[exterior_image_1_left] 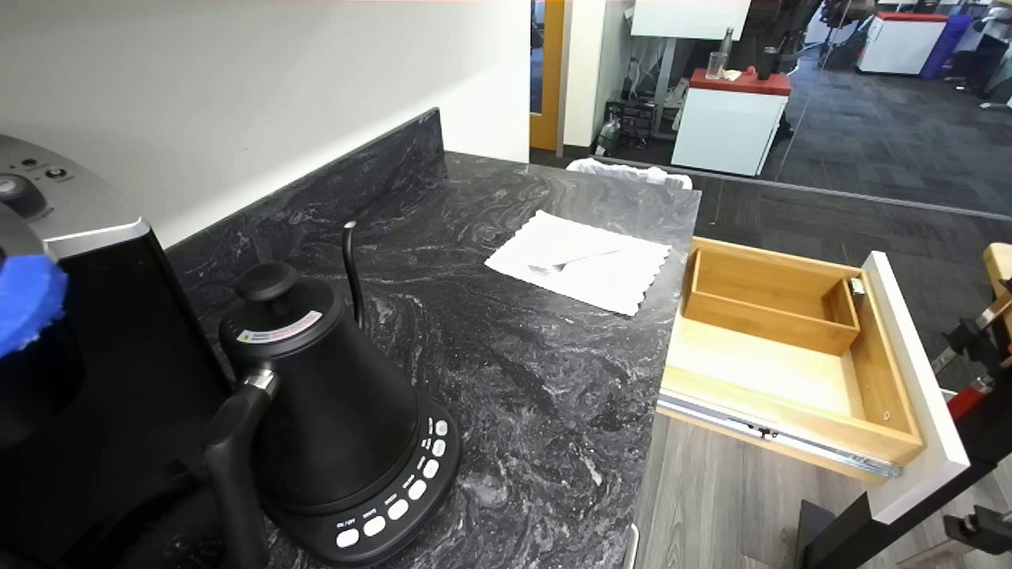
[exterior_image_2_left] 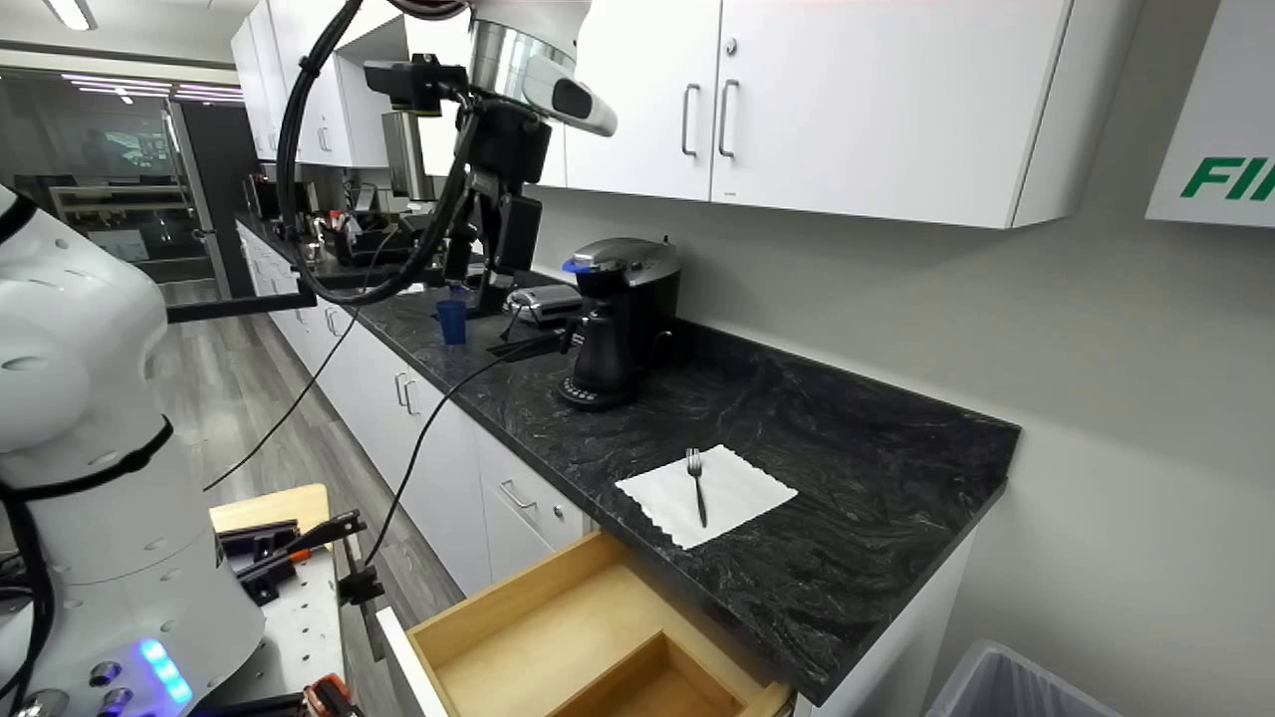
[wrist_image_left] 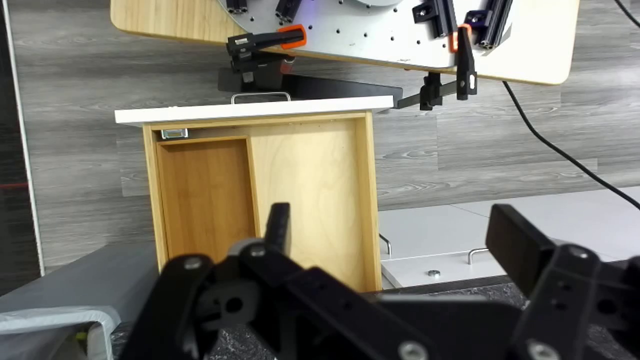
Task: Remove the fork from the napkin on the countertop and place it inside the open drawer
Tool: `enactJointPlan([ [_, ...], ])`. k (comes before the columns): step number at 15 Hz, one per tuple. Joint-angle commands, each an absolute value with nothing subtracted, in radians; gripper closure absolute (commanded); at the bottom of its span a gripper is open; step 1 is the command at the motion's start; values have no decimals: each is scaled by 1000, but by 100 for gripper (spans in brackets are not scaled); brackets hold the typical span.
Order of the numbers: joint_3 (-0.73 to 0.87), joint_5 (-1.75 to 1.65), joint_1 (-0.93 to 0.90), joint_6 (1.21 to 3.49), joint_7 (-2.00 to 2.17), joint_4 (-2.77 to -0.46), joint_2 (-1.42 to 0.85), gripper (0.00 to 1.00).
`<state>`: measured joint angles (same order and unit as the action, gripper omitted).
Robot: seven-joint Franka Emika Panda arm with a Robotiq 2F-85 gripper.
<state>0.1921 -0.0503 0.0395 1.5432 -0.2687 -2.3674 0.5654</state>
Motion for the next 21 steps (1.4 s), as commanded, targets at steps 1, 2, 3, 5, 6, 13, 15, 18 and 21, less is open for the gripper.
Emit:
enactJointPlan([
  [1,183,-46,50,1542,-273,-2366,564,0],
  [2,183,-46,50,1542,-273,-2366,564,0],
  [3,183,-46,50,1542,-273,-2366,564,0],
  [5,183,-46,50,1542,-273,-2366,564,0],
  [6,183,-46,50,1542,-273,-2366,564,0],
  [13,183,-46,50,1542,-273,-2366,564,0],
  [15,183,-46,50,1542,-273,-2366,564,0],
  [18,182,-47,41,1540,-296,-2362,546,0],
  [21,164,-38,26,1549,-310,-2366,544,0],
])
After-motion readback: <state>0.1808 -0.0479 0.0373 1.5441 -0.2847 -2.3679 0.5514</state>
